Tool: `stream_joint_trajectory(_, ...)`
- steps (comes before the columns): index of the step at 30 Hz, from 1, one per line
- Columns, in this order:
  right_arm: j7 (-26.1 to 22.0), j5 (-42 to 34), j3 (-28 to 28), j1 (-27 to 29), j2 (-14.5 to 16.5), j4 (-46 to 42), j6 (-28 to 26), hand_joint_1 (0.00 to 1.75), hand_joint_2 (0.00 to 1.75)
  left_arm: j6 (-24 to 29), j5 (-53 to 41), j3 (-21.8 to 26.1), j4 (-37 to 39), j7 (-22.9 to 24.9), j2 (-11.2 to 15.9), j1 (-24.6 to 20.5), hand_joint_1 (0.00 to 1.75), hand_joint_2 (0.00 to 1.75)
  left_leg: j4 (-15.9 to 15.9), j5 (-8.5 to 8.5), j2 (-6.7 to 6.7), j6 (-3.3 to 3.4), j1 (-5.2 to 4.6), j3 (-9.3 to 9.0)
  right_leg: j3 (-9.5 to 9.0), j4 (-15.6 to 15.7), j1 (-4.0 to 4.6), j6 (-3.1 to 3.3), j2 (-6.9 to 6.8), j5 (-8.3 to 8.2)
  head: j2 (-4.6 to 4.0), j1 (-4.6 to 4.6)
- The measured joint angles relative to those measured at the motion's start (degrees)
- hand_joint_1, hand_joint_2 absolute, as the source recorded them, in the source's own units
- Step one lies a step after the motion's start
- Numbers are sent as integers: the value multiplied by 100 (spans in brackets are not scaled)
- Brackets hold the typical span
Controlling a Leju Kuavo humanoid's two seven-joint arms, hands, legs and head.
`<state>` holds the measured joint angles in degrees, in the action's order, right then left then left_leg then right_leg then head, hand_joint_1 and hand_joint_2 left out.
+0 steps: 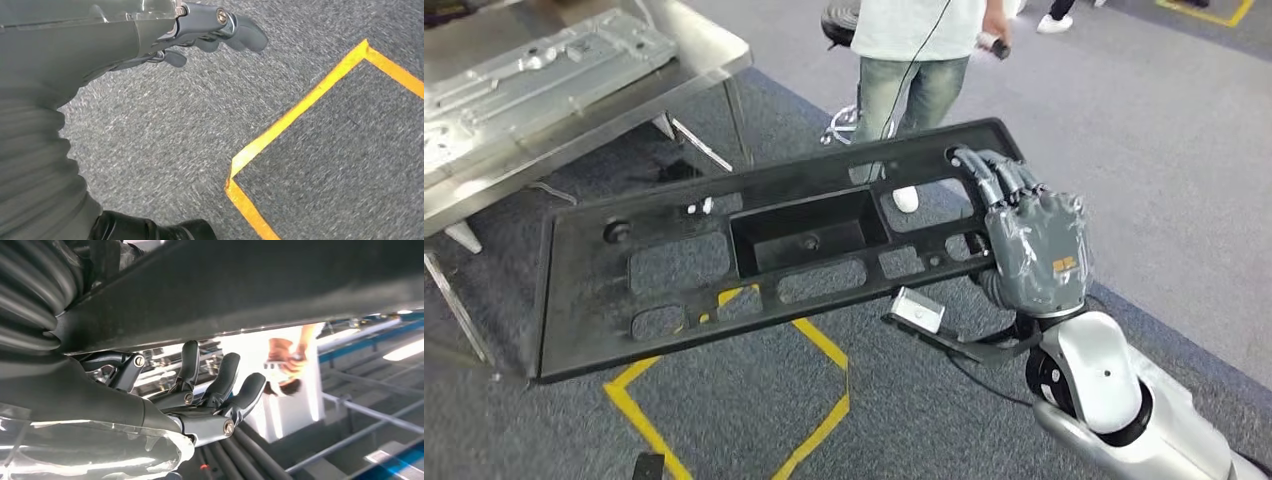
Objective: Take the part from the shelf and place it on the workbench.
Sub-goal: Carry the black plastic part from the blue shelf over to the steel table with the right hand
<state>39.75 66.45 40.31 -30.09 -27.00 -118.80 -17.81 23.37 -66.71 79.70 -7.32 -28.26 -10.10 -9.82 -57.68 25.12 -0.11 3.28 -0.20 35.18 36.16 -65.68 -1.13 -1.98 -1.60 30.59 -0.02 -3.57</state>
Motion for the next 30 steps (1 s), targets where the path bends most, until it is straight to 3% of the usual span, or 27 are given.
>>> stream_joint_trajectory(2,1,2,0,16,-1,-2,1,175,175,0,-1,4,0,3,-2,-7,0,175,-3,1,-115,22,1,-5,376,-724,4,-10,111,289,-1,17)
stream_joint_trajectory(3,0,2,0,27,-1,-2,2,175,175,0,-2,7,0,5,-3,-4,0,175,-10,4,-180,22,0,-6,492,-911,3,-16,124,304,-1,18)
stream_joint_trajectory(4,-1,3,1,33,-1,-1,2,175,175,0,-2,8,0,8,-4,1,0,175,-21,9,-246,18,1,-8,507,-888,0,-19,132,211,-1,17)
stream_joint_trajectory(5,0,4,1,35,-1,-2,2,175,175,0,-3,10,0,10,-5,5,0,175,-41,19,-315,8,7,-9,410,-645,-6,-19,152,23,-1,19)
stream_joint_trajectory(7,1,7,0,31,-1,-3,2,175,175,0,-4,11,0,13,-7,5,0,175,-110,56,-448,-36,11,13,66,118,-34,-18,331,-333,-1,20)
stream_joint_trajectory(9,1,7,-1,30,-1,-6,3,175,175,0,-4,11,0,13,-8,1,0,175,-168,78,-565,-99,14,67,-136,541,-48,-10,486,-430,-1,15)
stream_joint_trajectory(11,0,7,-1,32,-1,-7,4,175,175,0,-4,13,0,13,-8,14,0,175,-169,62,-665,-159,30,108,-156,569,-33,30,437,-417,-1,10)
stream_joint_trajectory(12,0,7,-1,28,-1,-6,4,175,175,0,-4,14,0,13,-7,27,0,175,-181,68,-662,-183,38,124,-163,584,-33,60,381,-428,-1,13)
stream_joint_trajectory(13,0,7,-1,23,-1,-6,4,175,175,0,-4,15,0,13,-6,36,0,175,-253,117,-574,-209,35,161,-177,602,-36,93,326,-438,0,-5)
stream_joint_trajectory(14,-1,7,-1,16,-1,-6,5,175,175,-1,-4,16,0,13,-5,40,0,175,-427,221,-437,-237,33,245,-191,620,-41,126,265,-444,-1,-22)
stream_joint_trajectory(16,-1,7,-1,10,-2,-6,7,175,175,-2,-5,18,0,13,-4,31,0,175,-1075,541,-137,-291,38,563,-208,633,-28,172,141,-436,0,-57)
stream_joint_trajectory(18,-1,7,1,10,-1,-5,18,175,175,-2,-7,20,0,13,-7,25,0,175,-1652,725,-51,-321,61,868,-211,633,-7,192,14,-423,1,-57)
stream_joint_trajectory(19,-1,7,1,10,-1,-5,29,175,175,-2,-7,20,0,13,-8,25,0,175,-1679,674,-37,-322,65,891,-216,633,0,196,-48,-415,1,-58)
stream_joint_trajectory(20,-1,7,2,9,-1,-5,42,175,175,-2,-8,21,0,13,-8,27,0,175,-1494,533,-16,-313,66,800,-226,632,7,194,-107,-405,0,-57)
stream_joint_trajectory(22,-1,7,1,3,-1,-5,60,175,175,-2,-14,24,0,13,-8,22,0,175,-738,198,164,-256,26,400,-263,633,23,176,-218,-378,-1,-58)
stream_joint_trajectory(24,-1,7,1,-5,-1,-5,67,175,175,-2,-24,27,0,11,-8,3,0,175,-221,70,329,-178,-43,131,-294,636,43,130,-319,-350,-1,-55)
stream_joint_trajectory(25,-1,7,1,-7,-1,-5,70,175,175,-2,-28,30,0,11,-8,-4,0,175,-148,85,339,-151,-73,103,-307,644,49,105,-371,-341,-1,-53)
stream_joint_trajectory(27,-1,8,1,-10,-2,-5,76,175,175,1,-31,41,0,10,-7,1,0,175,-90,55,214,-102,-61,73,-347,667,47,44,-448,-318,-1,-54)
stream_joint_trajectory(29,-1,11,1,-23,-1,-8,84,175,175,4,-40,52,0,5,-7,6,0,175,12,11,99,-45,-24,-9,-318,505,27,-5,-275,-184,-1,-41)
stream_joint_trajectory(30,-1,12,0,-31,-1,-10,88,175,175,5,-46,58,0,1,-8,-1,0,175,49,-7,42,-18,-5,-44,-209,253,13,-17,-128,-39,0,-28)
